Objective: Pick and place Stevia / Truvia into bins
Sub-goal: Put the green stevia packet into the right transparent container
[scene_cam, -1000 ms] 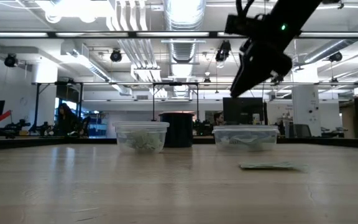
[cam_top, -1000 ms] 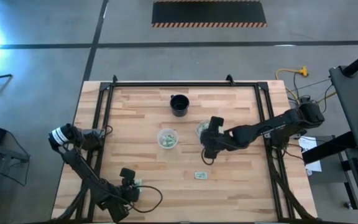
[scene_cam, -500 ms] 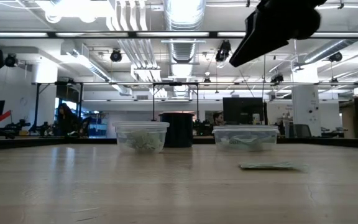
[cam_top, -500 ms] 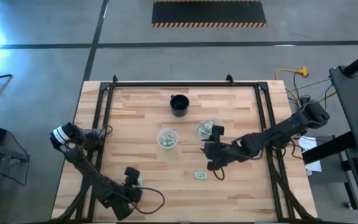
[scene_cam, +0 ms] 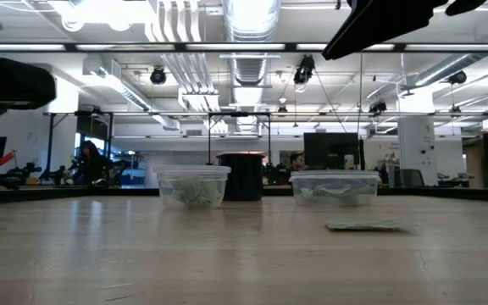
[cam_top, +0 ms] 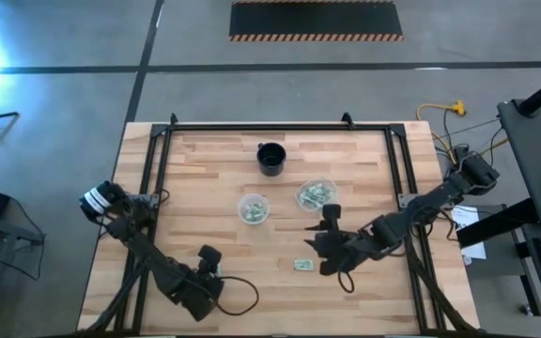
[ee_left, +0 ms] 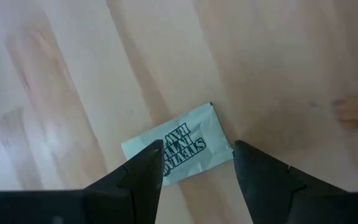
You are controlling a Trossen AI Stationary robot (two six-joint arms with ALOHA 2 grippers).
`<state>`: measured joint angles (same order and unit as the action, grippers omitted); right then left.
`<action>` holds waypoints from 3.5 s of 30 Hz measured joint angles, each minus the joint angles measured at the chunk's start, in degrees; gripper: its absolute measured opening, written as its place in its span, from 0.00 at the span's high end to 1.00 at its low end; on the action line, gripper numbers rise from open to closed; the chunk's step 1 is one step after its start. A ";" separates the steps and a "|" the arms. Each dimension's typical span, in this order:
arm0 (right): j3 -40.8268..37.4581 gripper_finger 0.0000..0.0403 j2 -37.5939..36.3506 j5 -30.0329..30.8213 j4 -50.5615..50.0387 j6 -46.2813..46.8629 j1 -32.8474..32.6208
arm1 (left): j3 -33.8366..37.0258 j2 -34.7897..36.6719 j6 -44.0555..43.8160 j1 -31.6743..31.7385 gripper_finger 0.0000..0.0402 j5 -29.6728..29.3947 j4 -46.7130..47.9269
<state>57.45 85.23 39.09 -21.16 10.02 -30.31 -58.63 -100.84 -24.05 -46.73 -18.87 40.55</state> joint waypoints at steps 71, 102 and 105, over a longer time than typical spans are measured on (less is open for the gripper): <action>-0.04 0.79 22.49 -21.20 3.62 18.43 -0.82 | 0.98 14.73 -13.23 -0.84 0.56 -10.21 12.50; 1.53 0.97 20.28 -14.02 -0.20 15.30 -3.16 | 3.25 14.73 -13.14 -0.84 0.56 -12.99 10.17; 1.42 0.93 20.24 -14.99 0.29 15.19 -2.94 | 5.23 14.73 -13.14 -0.84 0.56 -12.92 8.50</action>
<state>58.87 105.47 24.10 -20.87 25.21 -33.25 -53.40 -86.11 -37.19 -47.57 -31.79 49.05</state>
